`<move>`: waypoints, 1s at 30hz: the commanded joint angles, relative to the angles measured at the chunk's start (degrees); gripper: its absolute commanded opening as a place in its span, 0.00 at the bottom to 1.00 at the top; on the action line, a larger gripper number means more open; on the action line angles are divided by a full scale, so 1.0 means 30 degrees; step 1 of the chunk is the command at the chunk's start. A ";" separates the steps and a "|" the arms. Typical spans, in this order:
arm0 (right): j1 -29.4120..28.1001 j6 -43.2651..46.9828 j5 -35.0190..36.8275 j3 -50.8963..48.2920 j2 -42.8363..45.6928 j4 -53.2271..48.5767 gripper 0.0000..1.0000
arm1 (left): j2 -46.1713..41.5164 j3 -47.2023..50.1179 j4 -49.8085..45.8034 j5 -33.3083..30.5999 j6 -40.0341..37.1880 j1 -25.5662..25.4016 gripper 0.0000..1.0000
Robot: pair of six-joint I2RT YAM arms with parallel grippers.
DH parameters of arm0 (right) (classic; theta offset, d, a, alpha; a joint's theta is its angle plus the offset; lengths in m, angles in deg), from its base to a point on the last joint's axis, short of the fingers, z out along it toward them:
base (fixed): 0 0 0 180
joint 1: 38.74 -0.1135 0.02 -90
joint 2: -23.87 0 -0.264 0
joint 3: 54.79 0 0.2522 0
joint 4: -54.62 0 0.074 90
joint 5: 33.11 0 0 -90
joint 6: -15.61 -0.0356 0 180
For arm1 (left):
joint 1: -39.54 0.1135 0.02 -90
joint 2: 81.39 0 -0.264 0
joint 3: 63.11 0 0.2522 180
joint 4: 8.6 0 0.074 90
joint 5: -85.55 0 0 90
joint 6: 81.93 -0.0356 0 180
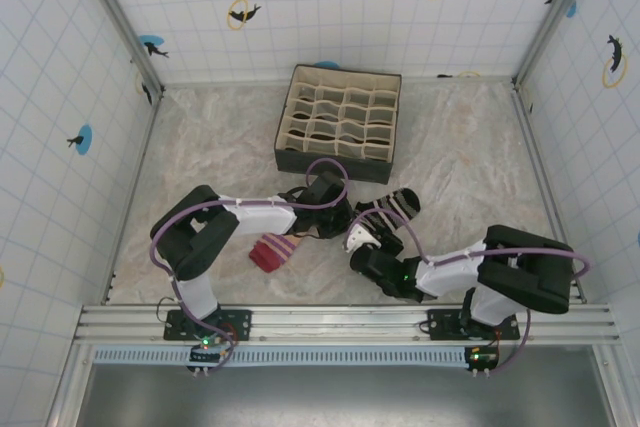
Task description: Roll the socks
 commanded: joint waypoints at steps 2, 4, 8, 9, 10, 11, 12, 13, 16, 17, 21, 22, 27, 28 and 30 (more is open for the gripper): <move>0.0258 -0.0085 -0.0148 0.0303 -0.0780 0.0546 0.58 | -0.0102 0.0469 -0.1765 0.0273 -0.0615 0.0112 0.00; 0.0412 -0.0308 -0.0568 0.0198 -0.0857 0.0570 0.51 | -0.0084 0.0498 -0.1783 0.0364 -0.0649 0.0154 0.00; 0.1180 -0.1200 -0.2135 -0.0298 -0.0644 0.0516 0.27 | -0.0158 0.0647 -0.1689 0.0451 -0.0572 0.0185 0.01; 0.1355 -0.1444 -0.2473 -0.0488 -0.0506 0.0541 0.21 | -0.0216 0.0672 -0.1674 0.0425 -0.0495 0.0199 0.11; 0.1498 -0.1593 -0.2859 -0.0734 -0.0365 0.0667 0.17 | -0.0278 0.0719 -0.1652 0.0394 -0.0394 0.0228 0.23; 0.1683 -0.1810 -0.3300 -0.1006 -0.0199 0.0740 0.14 | -0.0412 0.0838 -0.1447 0.0452 -0.0341 0.0258 0.29; 0.1859 -0.2034 -0.3583 -0.1205 -0.0026 0.0757 0.11 | -0.0527 0.0906 -0.1356 0.0451 -0.0302 0.0258 0.34; 0.2005 -0.2241 -0.3888 -0.1380 0.0090 0.0725 0.08 | -0.0623 0.0952 -0.1352 0.0477 -0.0271 0.0287 0.39; 0.2681 -0.2998 -0.5223 -0.1794 0.0545 0.0500 0.04 | -0.0916 0.0923 -0.1350 0.0421 -0.0298 0.0346 0.48; 0.3013 -0.3293 -0.5948 -0.1964 0.0726 0.0467 0.03 | -0.1033 0.0911 -0.1359 0.0348 -0.0300 0.0373 0.51; 0.4313 -0.4219 -0.8066 -0.2369 0.1357 0.0145 0.00 | -0.1501 0.0795 -0.1791 -0.0373 -0.0308 0.0410 0.71; 0.4550 -0.4264 -0.8572 -0.2431 0.1493 0.0073 0.00 | -0.1583 0.0737 -0.1903 -0.0519 -0.0351 0.0405 0.79; 0.6468 -0.5060 -1.2335 -0.2509 0.1723 -0.0481 0.00 | -0.2407 0.0825 -0.1208 -0.1041 -0.0888 0.0406 0.82; 0.6770 -0.5229 -1.2873 -0.2607 0.1805 -0.0431 0.00 | -0.2670 0.0968 -0.0880 -0.1145 -0.0950 0.0406 0.82; 0.7695 -0.5679 -1.4469 -0.2809 0.1819 -0.0261 0.00 | -0.3231 0.1377 -0.0007 -0.1246 -0.1134 0.0405 0.82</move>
